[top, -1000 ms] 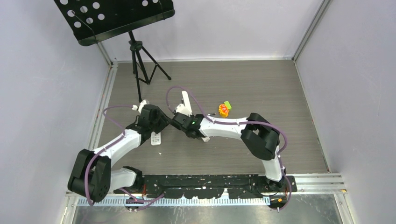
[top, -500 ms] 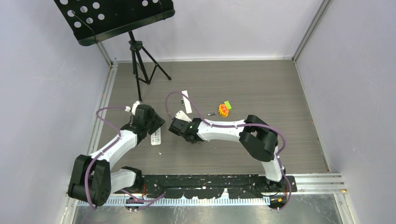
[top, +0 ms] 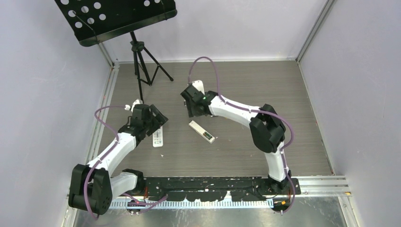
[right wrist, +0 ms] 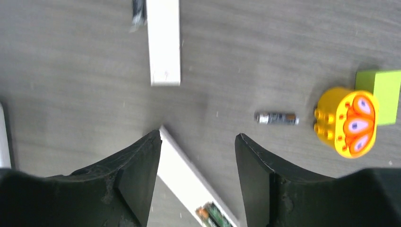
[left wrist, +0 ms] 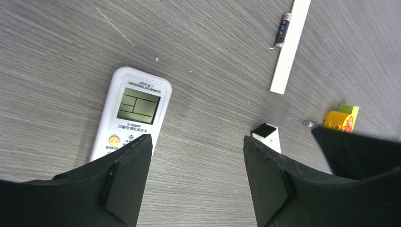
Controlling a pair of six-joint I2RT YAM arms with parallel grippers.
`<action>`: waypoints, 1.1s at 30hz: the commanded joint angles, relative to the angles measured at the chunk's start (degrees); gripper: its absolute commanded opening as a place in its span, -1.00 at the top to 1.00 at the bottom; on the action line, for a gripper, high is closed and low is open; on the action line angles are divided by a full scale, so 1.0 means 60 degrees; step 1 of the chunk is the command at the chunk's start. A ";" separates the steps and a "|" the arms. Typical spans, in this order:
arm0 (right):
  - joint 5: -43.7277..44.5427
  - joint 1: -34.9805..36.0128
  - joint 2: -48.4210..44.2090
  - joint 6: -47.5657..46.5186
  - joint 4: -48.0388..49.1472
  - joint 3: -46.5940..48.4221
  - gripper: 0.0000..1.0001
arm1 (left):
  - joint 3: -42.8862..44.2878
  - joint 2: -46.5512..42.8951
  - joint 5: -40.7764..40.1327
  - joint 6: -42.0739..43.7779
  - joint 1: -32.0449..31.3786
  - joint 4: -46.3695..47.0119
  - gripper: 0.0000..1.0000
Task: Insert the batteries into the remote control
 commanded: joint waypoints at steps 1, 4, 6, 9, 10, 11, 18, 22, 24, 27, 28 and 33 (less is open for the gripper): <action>-0.0451 -0.0435 0.1073 0.0841 0.0592 0.1103 -0.32 | 0.0432 -0.0306 0.0371 0.0419 0.0077 -0.0108 -0.52; -0.0352 -0.0443 0.1954 0.0524 0.0516 0.1985 -0.36 | 0.0464 -0.0321 0.0759 0.0539 0.0077 -0.0082 -0.67; -0.0270 -0.0441 0.2330 0.0440 0.0467 0.2462 -0.37 | 0.0509 -0.0268 0.0931 0.0580 0.0077 -0.0022 -0.76; -0.0205 -0.0443 0.2653 0.0360 0.0545 0.2746 -0.37 | 0.0584 -0.0135 0.1172 0.0622 0.0079 0.0063 -0.86; -0.0204 -0.0443 0.2718 0.0335 0.0575 0.2786 -0.37 | 0.0603 -0.0103 0.1253 0.0637 0.0092 0.0098 -0.94; -0.0200 -0.0443 0.2768 0.0325 0.0597 0.2816 -0.37 | 0.0605 -0.0074 0.1307 0.0640 0.0093 0.0141 -0.99; -0.0147 -0.0443 0.3225 0.0183 0.0106 0.3196 -0.10 | 0.0658 0.0038 0.1469 0.0724 0.0143 0.0262 -0.99; -0.0451 -0.0483 0.3384 0.0236 -0.0308 0.3300 0.12 | 0.0675 0.0047 0.1519 0.0771 0.0180 0.0275 -0.99; -0.0658 -0.0564 0.3384 0.0317 -0.0419 0.3218 0.19 | 0.0702 0.0068 0.1565 0.0798 0.0181 0.0276 -0.98; -0.0784 -0.0653 0.3363 0.0295 -0.0506 0.3110 0.29 | 0.0740 0.0109 0.1645 0.0816 0.0178 0.0273 -0.98; -0.0796 -0.0673 0.3356 0.0217 -0.0573 0.3082 0.35 | 0.0739 0.0116 0.1671 0.0816 0.0181 0.0280 -0.97; -0.0714 -0.0678 0.3045 -0.0455 -0.0887 0.2659 0.52 | 0.0745 0.0129 0.1868 0.0846 0.0178 0.0320 -0.96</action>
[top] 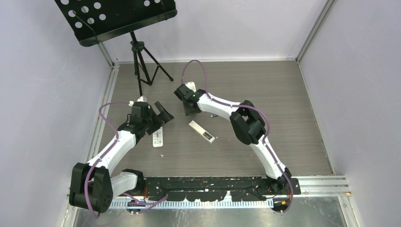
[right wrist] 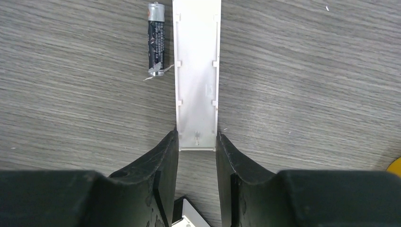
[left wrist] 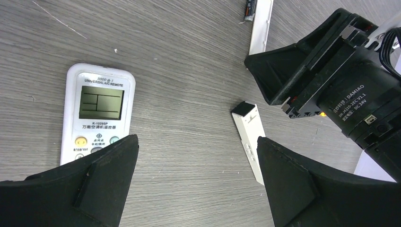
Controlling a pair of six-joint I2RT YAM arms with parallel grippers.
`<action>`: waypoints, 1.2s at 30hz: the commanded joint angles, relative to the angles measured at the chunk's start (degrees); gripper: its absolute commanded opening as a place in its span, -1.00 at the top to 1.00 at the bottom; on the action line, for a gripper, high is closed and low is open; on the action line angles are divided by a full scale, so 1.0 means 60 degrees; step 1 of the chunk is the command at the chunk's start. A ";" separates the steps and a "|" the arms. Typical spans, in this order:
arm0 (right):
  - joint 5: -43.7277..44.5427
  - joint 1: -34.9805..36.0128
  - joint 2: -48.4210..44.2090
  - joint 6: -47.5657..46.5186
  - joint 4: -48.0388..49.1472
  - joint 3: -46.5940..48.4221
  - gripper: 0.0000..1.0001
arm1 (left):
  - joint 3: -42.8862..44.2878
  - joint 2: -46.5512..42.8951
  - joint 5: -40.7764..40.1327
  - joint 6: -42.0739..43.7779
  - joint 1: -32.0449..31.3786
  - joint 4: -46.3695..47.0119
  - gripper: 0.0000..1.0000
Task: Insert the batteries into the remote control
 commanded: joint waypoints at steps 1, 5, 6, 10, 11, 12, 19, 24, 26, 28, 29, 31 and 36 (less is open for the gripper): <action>-0.0011 -0.0051 -0.0447 -0.0840 -0.0851 -0.0529 0.52 | 0.0343 0.0011 0.0394 0.0227 0.0053 0.0365 -0.96; -0.0054 -0.0057 -0.1299 -0.1737 -0.0932 -0.1640 0.53 | 0.0313 0.0071 0.0670 0.0226 0.0060 0.0511 -0.94; -0.0175 -0.0055 -0.1525 -0.1972 -0.1007 -0.1893 0.52 | 0.0319 0.0104 0.0736 0.0227 0.0053 0.0547 -0.94; -0.0991 -0.0069 -0.2280 -0.2564 -0.1128 -0.3072 0.52 | 0.0317 0.0216 0.0960 0.0227 0.0060 0.0667 -0.93; -0.1170 -0.0071 -0.2441 -0.2616 -0.1193 -0.3317 0.52 | 0.0308 0.0235 0.1005 0.0239 0.0054 0.0686 -0.93; -0.1399 -0.0070 -0.2614 -0.2653 -0.1204 -0.3577 0.51 | 0.0307 0.0250 0.1034 0.0241 0.0053 0.0697 -0.92; -0.2229 -0.0055 -0.3898 -0.2238 -0.1247 -0.5182 0.49 | 0.0283 0.0305 0.1186 0.0284 0.0053 0.0710 -0.92; -0.1933 -0.0040 -0.4377 -0.1886 -0.1384 -0.6117 0.43 | 0.0276 0.0342 0.1256 0.0283 0.0053 0.0741 -0.91; -0.1822 -0.0040 -0.4335 -0.1852 -0.1390 -0.6168 0.37 | 0.0284 0.0343 0.1271 0.0307 0.0060 0.0732 -0.91; -0.1738 -0.0033 -0.4234 -0.1843 -0.1388 -0.6081 0.25 | 0.0305 0.0338 0.1279 0.0325 0.0048 0.0709 -0.91; -0.1715 -0.0039 -0.4181 -0.1852 -0.1390 -0.6015 0.16 | 0.0318 0.0338 0.1285 0.0327 0.0047 0.0702 -0.91; -0.1655 -0.0040 -0.4091 -0.1855 -0.1329 -0.5918 -0.03 | 0.0329 0.0340 0.1301 0.0329 0.0056 0.0710 -0.91; -0.2083 -0.0181 -0.3675 -0.1863 -0.1381 -0.5703 -0.10 | 0.0329 0.0261 0.1352 0.0296 0.0048 0.0672 -0.91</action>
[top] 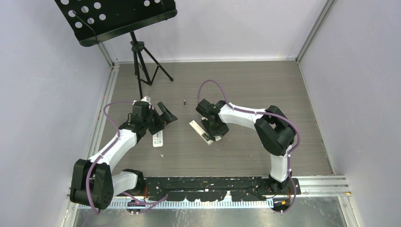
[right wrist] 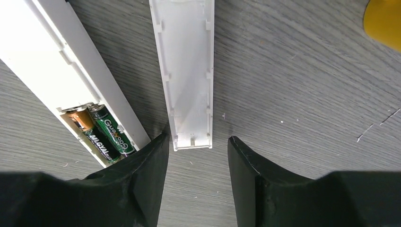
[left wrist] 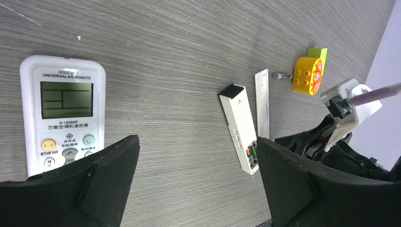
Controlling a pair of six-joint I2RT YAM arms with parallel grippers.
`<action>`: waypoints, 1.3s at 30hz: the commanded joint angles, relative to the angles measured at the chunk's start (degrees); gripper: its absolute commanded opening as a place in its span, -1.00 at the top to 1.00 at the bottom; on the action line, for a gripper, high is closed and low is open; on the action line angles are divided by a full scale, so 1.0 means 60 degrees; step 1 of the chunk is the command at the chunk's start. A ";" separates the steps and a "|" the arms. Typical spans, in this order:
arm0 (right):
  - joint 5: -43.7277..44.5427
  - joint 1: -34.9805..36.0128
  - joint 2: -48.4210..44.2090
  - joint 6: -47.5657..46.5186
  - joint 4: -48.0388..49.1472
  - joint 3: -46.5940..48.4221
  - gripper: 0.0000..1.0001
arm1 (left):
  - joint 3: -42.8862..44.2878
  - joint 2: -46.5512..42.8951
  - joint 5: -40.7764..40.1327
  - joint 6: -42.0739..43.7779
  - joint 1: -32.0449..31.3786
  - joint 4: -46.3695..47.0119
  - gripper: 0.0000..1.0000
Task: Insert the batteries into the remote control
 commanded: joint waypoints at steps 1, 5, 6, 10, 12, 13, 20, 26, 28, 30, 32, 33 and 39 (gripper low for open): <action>-0.0461 -0.0150 0.0491 0.0076 -0.0108 0.0243 -0.09 | 0.0336 -0.0084 0.0229 0.0165 0.0054 0.0395 -0.91; -0.0989 -0.0271 0.0616 0.0119 -0.0215 0.0140 0.10 | 0.0387 -0.0152 0.0284 0.0186 0.0049 0.0340 -0.91; -0.1129 -0.0312 0.0636 0.0115 -0.0242 0.0113 0.15 | 0.0400 -0.0175 0.0311 0.0197 0.0046 0.0343 -0.91; -0.1341 -0.0434 0.0780 0.0138 -0.0277 0.0017 0.31 | 0.0455 -0.0135 0.0621 0.0243 0.0056 0.0503 -0.91; -0.1342 -0.0469 0.0860 0.0152 -0.0273 0.0002 0.32 | 0.0483 -0.0102 0.0894 0.0299 0.0051 0.0651 -0.91; -0.1344 -0.0480 0.0873 0.0163 -0.0269 -0.0001 0.32 | 0.0490 -0.0087 0.1114 0.0311 0.0055 0.0754 -0.91; -0.1116 -0.0488 0.0493 0.0191 0.0019 0.0045 0.44 | 0.0265 0.0258 0.2514 -0.0128 -0.0062 0.2285 -0.85; -0.1145 -0.0499 -0.0351 0.0138 -0.0064 0.0166 0.45 | 0.0189 0.0737 0.2486 -0.0442 -0.0587 0.2819 -0.79; -0.1210 -0.0510 -0.0546 0.0125 -0.0115 0.0154 0.45 | 0.0156 0.0900 0.2403 -0.0565 -0.0759 0.2986 -0.78; -0.1254 -0.0502 -0.0725 0.0121 -0.0151 0.0125 0.45 | 0.0138 0.1068 0.2335 -0.0644 -0.0913 0.3137 -0.76; -0.1255 -0.0502 -0.0848 0.0134 -0.0161 0.0084 0.44 | 0.0146 0.1212 0.2217 -0.0718 -0.1064 0.3226 -0.74; -0.1250 -0.0509 -0.0908 0.0137 -0.0166 0.0062 0.45 | 0.0133 0.1290 0.2183 -0.0747 -0.1113 0.3294 -0.73; -0.1342 -0.0520 -0.1245 0.0210 -0.0165 0.0008 0.45 | 0.0179 0.1639 0.2028 -0.0971 -0.1438 0.3487 -0.66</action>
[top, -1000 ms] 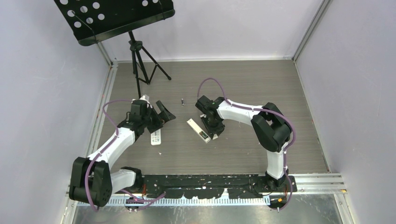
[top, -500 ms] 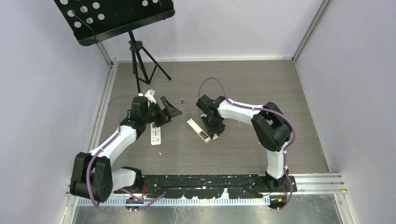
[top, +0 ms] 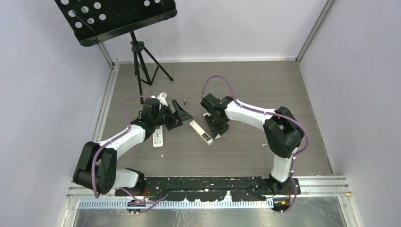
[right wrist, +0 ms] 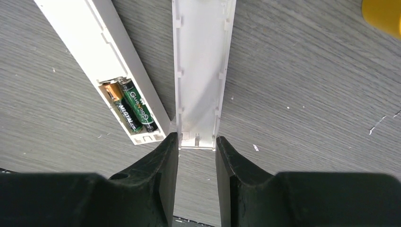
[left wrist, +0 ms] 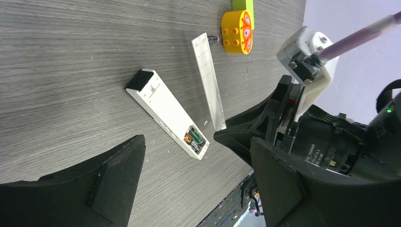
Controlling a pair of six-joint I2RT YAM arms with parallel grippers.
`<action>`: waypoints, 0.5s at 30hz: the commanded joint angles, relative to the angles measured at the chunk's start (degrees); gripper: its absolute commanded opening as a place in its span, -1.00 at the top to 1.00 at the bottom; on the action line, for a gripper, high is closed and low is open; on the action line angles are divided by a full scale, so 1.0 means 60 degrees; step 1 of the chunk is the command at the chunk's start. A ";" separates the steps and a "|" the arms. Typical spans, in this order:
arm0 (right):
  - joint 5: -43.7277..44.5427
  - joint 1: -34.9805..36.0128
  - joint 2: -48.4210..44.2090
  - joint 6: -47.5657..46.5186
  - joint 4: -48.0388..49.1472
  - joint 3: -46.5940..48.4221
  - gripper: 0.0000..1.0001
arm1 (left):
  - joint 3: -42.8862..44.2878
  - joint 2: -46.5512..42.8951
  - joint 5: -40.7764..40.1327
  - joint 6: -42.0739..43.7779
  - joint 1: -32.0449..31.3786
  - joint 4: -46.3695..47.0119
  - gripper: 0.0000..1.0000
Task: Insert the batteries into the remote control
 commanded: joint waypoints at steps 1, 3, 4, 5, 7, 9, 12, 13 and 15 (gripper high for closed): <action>-0.0367 -0.0025 -0.0679 0.0083 0.0040 -0.0054 0.45 | 0.0085 0.0241 -0.0128 -0.0245 -0.0291 0.0706 -0.65; -0.0593 -0.0025 -0.0808 0.0105 0.0092 -0.0103 0.45 | 0.0102 0.0391 -0.0223 -0.0359 -0.0496 0.0800 -0.62; -0.0693 -0.0036 -0.0891 0.0137 0.0141 -0.0134 0.45 | 0.0109 0.0471 -0.0308 -0.0416 -0.0596 0.0845 -0.61; -0.0802 -0.0039 -0.0953 0.0141 0.0193 -0.0172 0.45 | 0.0108 0.0546 -0.0385 -0.0469 -0.0691 0.0890 -0.60; -0.1059 -0.0039 -0.1126 0.0169 0.0367 -0.0289 0.45 | 0.0081 0.0719 -0.0484 -0.0584 -0.0821 0.1052 -0.58; -0.1425 -0.0032 -0.1342 0.0159 0.0600 -0.0435 0.44 | 0.0082 0.0923 -0.0487 -0.0721 -0.0912 0.1290 -0.57; -0.2029 -0.0026 -0.1660 0.0172 0.0966 -0.0656 0.44 | 0.0161 0.1307 -0.0431 -0.0884 -0.1095 0.1595 -0.55; -0.2212 -0.0025 -0.1725 0.0190 0.1056 -0.0708 0.44 | 0.0195 0.1410 -0.0419 -0.0930 -0.1145 0.1692 -0.54; -0.2468 -0.0025 -0.1802 0.0242 0.1201 -0.0782 0.44 | 0.0258 0.1596 -0.0411 -0.1089 -0.1223 0.1855 -0.52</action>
